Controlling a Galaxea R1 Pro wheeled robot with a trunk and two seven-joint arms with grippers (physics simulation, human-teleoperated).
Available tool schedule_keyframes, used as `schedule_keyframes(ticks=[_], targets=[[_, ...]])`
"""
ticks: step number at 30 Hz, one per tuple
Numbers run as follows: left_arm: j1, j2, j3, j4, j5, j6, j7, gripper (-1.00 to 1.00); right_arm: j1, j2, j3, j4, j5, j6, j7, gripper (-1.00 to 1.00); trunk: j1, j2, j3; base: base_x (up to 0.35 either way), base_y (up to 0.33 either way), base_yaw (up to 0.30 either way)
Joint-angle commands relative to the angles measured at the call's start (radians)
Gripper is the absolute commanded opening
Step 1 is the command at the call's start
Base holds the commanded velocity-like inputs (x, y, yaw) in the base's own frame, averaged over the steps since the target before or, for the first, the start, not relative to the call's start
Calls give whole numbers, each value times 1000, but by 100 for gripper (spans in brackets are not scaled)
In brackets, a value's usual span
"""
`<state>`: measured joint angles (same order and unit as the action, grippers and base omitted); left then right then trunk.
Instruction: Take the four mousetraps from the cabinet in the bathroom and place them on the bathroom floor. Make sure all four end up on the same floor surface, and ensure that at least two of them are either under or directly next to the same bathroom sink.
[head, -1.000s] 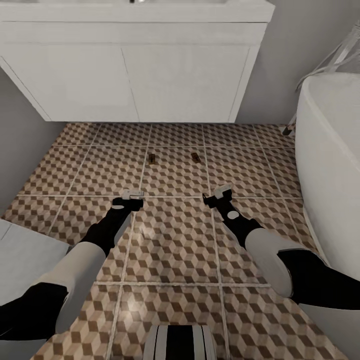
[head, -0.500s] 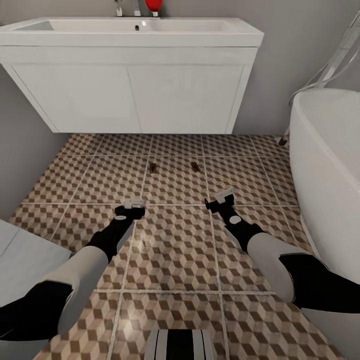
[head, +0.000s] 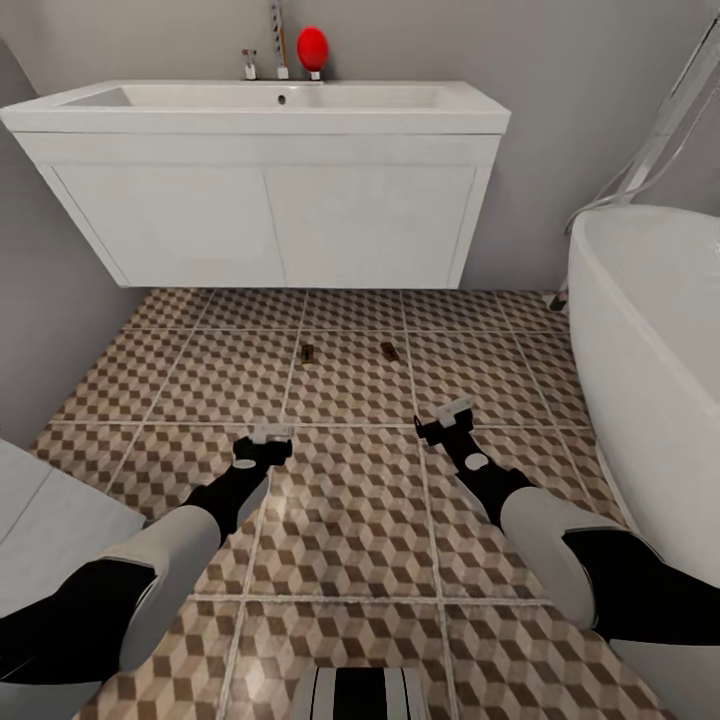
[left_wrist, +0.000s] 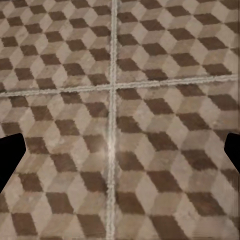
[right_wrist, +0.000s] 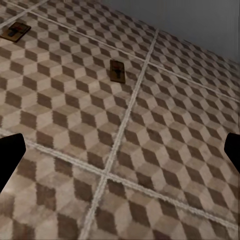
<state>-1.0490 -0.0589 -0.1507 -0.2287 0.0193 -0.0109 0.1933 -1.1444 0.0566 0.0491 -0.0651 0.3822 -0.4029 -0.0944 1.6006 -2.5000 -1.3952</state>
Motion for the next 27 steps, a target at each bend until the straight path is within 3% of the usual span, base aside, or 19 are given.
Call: schedule_keyframes(ticks=[1, 15, 18, 25, 26, 27], targets=[[1, -1, -7, 9, 2, -4, 6, 100, 2, 0, 5, 2, 7, -2, -10, 100, -1, 0, 3, 0, 0, 0], [45, -18, -7, 75, 2, -24, 3, 100, 67, -25, 5, 5, 6, -13, -8, 100, -54, 98, 47, 0, 0, 0], [86, -42, -7, 77, 2, -56, 3, 100, 94, -43, 5, 6, 6, -42, -8, 100, -66, 119, 57, 0, 0, 0], [125, -59, -7, 78, 2, -68, 3, 100, 126, -60, 5, 7, 4, -54, -6, 100, -93, 168, 79, 0, 0, 0], [130, -60, -7, 77, 2, -68, 2, 100, 130, -62, 5, 7, 2, -55, -5, 100, -96, 175, 82, 0, 0, 0], [154, -61, -7, 78, 2, -71, 1, 100, 138, -71, 5, 7, -37, -57, -2, 100, -100, 182, 85, 0, 0, 0]])
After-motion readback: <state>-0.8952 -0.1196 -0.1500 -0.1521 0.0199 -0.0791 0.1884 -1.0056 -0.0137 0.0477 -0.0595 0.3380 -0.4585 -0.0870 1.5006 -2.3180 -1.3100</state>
